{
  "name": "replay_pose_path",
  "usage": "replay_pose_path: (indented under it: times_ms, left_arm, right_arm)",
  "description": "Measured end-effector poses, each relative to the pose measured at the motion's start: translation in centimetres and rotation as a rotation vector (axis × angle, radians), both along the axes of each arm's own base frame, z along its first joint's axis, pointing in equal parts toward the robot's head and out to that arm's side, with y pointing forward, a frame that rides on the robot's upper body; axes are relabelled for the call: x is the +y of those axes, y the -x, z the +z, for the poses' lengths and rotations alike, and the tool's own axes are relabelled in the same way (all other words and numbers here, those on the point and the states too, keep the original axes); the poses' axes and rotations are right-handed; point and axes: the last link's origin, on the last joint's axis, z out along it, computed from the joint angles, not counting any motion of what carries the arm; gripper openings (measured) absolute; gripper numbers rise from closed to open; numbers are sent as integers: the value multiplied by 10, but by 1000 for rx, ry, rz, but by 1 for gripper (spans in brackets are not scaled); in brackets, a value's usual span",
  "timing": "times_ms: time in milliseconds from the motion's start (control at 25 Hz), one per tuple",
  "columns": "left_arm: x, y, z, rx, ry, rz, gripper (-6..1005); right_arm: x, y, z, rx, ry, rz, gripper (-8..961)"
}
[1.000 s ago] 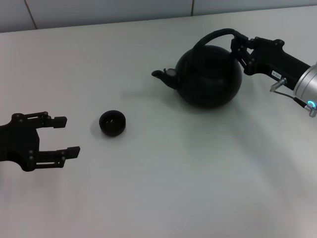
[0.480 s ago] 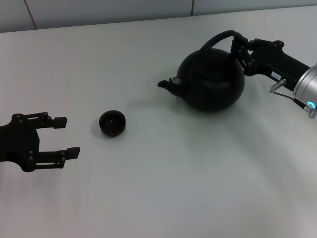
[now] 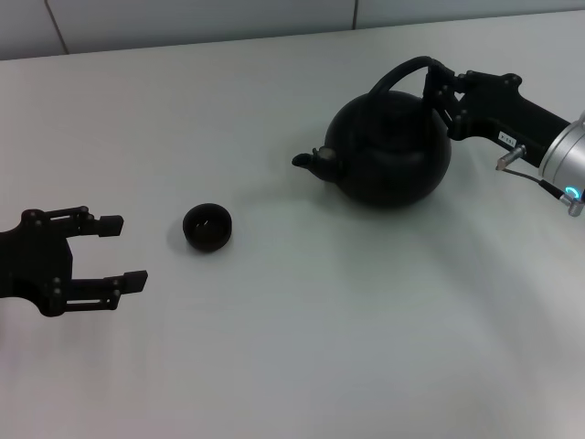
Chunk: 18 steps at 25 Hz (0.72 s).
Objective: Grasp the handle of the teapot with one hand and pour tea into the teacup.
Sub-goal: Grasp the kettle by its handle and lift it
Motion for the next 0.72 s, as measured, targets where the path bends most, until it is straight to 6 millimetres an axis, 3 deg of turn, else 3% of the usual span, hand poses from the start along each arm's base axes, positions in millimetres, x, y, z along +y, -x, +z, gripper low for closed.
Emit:
replay_pose_path:
  times_ms: [720]
  left_arm:
    - [-1,1,0,-1,0,6,796]
  right_arm:
    - [15,18,4,-52,10,84,94]
